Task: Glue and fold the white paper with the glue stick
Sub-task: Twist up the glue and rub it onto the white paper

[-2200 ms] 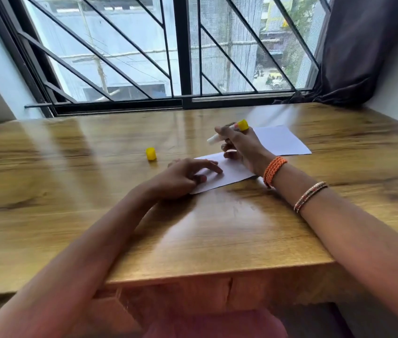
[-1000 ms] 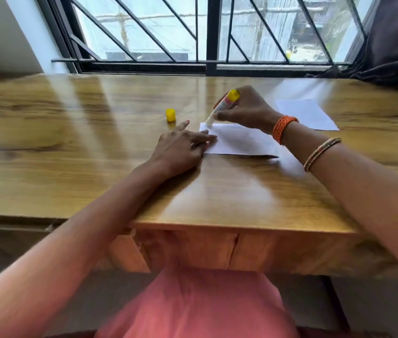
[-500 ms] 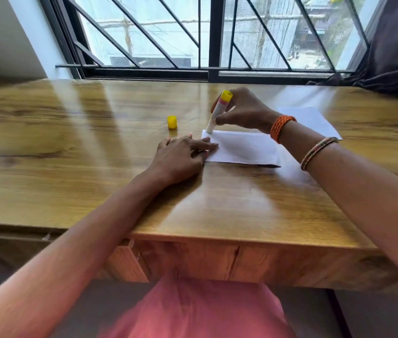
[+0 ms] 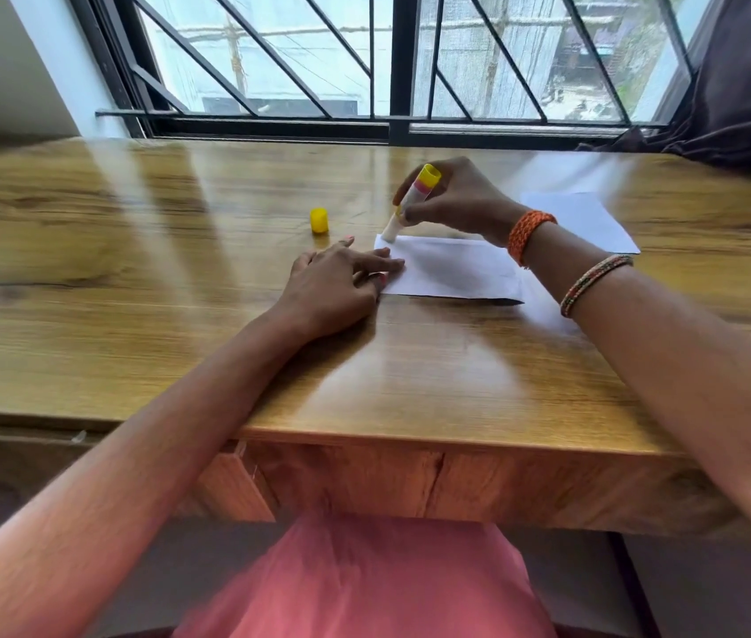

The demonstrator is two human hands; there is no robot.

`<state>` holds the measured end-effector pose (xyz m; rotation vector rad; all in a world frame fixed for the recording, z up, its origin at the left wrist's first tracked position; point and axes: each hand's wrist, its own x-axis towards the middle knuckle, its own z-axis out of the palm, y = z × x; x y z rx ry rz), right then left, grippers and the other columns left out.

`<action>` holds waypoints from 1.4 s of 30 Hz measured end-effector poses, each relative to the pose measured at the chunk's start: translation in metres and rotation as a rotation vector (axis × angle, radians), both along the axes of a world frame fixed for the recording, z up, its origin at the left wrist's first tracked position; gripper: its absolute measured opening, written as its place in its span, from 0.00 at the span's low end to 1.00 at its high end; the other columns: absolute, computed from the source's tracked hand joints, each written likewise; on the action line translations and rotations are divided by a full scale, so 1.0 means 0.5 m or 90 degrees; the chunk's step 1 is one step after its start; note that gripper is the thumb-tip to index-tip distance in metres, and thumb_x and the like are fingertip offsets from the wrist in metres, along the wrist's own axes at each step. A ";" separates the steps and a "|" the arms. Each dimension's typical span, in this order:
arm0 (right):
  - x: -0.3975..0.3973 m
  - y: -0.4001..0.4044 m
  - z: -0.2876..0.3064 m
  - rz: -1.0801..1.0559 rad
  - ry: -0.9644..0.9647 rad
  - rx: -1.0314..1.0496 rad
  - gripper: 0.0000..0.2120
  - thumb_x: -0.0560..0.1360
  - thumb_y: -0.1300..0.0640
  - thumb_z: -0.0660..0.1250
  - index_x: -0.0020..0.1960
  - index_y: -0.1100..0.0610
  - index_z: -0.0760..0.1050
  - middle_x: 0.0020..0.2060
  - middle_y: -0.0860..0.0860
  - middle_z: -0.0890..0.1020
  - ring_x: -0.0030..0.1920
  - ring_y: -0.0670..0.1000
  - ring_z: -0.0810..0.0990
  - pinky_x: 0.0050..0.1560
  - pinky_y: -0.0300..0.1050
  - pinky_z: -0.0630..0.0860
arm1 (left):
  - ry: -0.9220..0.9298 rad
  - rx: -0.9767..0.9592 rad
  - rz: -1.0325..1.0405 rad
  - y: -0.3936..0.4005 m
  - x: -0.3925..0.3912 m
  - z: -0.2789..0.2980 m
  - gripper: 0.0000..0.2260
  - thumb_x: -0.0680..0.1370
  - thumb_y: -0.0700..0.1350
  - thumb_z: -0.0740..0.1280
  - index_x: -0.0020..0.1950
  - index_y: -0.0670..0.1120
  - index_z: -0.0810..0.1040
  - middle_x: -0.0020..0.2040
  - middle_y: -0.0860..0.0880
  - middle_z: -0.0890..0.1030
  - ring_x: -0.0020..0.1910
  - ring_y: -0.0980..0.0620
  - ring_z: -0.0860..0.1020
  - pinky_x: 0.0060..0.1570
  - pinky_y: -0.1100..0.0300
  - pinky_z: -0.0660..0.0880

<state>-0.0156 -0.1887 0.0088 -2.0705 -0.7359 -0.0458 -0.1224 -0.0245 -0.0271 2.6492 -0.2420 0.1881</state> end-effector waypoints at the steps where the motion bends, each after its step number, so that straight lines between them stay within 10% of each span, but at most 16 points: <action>1: 0.001 0.002 0.000 0.003 0.000 0.002 0.10 0.67 0.69 0.72 0.48 0.65 0.80 0.36 0.50 0.81 0.39 0.46 0.79 0.43 0.37 0.78 | 0.001 -0.003 -0.002 0.000 -0.001 0.000 0.16 0.79 0.49 0.59 0.66 0.61 0.72 0.71 0.59 0.69 0.76 0.52 0.57 0.72 0.49 0.51; 17: 0.007 0.013 0.002 0.007 -0.032 -0.044 0.10 0.67 0.66 0.73 0.48 0.63 0.81 0.36 0.48 0.81 0.34 0.38 0.79 0.38 0.31 0.76 | -0.029 -0.031 0.004 0.002 0.002 -0.011 0.16 0.78 0.47 0.60 0.65 0.59 0.74 0.70 0.52 0.73 0.74 0.53 0.62 0.72 0.51 0.57; 42: -0.024 -0.045 0.010 -0.119 -0.092 -0.138 0.13 0.61 0.51 0.74 0.44 0.53 0.84 0.37 0.46 0.83 0.39 0.44 0.79 0.48 0.52 0.81 | -0.040 -0.035 0.004 -0.003 -0.001 -0.010 0.16 0.77 0.45 0.61 0.63 0.58 0.76 0.69 0.57 0.72 0.72 0.54 0.66 0.71 0.49 0.60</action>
